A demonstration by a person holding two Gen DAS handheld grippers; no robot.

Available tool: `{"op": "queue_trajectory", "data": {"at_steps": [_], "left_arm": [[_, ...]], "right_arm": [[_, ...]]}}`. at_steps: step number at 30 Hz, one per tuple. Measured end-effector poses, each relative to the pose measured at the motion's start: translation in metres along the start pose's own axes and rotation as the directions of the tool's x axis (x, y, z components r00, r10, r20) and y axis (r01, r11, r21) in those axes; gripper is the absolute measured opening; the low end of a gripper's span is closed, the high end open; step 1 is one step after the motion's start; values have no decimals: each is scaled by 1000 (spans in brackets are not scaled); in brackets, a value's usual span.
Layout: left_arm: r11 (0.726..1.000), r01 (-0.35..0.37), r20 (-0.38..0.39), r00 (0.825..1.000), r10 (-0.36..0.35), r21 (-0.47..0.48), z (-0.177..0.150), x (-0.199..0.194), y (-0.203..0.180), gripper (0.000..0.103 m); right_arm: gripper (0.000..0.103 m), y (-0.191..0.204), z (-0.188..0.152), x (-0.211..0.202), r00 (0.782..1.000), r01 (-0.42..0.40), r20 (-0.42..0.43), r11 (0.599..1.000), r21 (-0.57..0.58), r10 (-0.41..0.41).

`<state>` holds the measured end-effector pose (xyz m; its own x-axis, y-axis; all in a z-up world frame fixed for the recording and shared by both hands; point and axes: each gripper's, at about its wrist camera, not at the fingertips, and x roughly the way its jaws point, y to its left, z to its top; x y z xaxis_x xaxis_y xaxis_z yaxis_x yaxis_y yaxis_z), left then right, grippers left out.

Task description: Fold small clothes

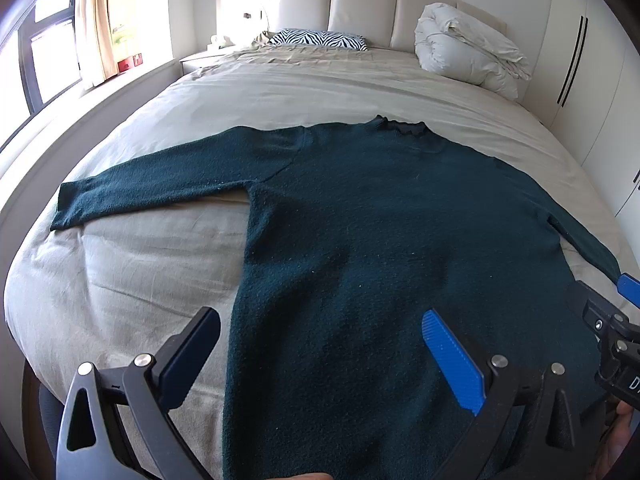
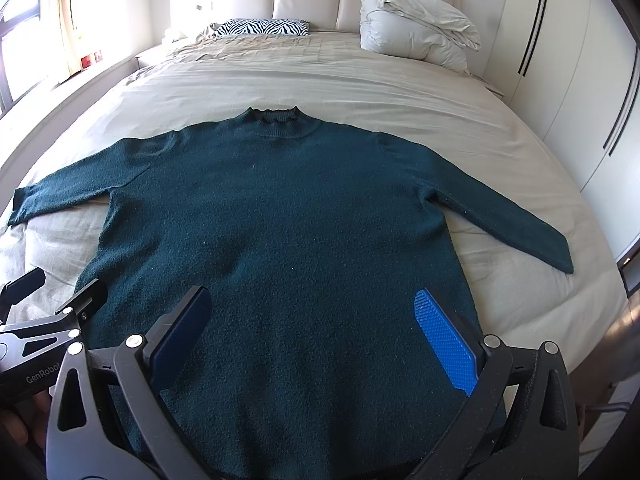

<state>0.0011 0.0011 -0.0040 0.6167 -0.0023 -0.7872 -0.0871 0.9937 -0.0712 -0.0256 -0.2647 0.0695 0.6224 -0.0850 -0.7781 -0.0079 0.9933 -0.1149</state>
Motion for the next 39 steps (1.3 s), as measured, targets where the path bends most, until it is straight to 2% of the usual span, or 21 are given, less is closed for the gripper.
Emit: {"op": "queue_trajectory", "data": {"at_steps": [39], "left_arm": [[1000,3,-5,1000,-3,-3,-1,0,0,103]], "right_arm": [[103,-2,-4,5,1000,3,-10,1000,10,-3]]}}
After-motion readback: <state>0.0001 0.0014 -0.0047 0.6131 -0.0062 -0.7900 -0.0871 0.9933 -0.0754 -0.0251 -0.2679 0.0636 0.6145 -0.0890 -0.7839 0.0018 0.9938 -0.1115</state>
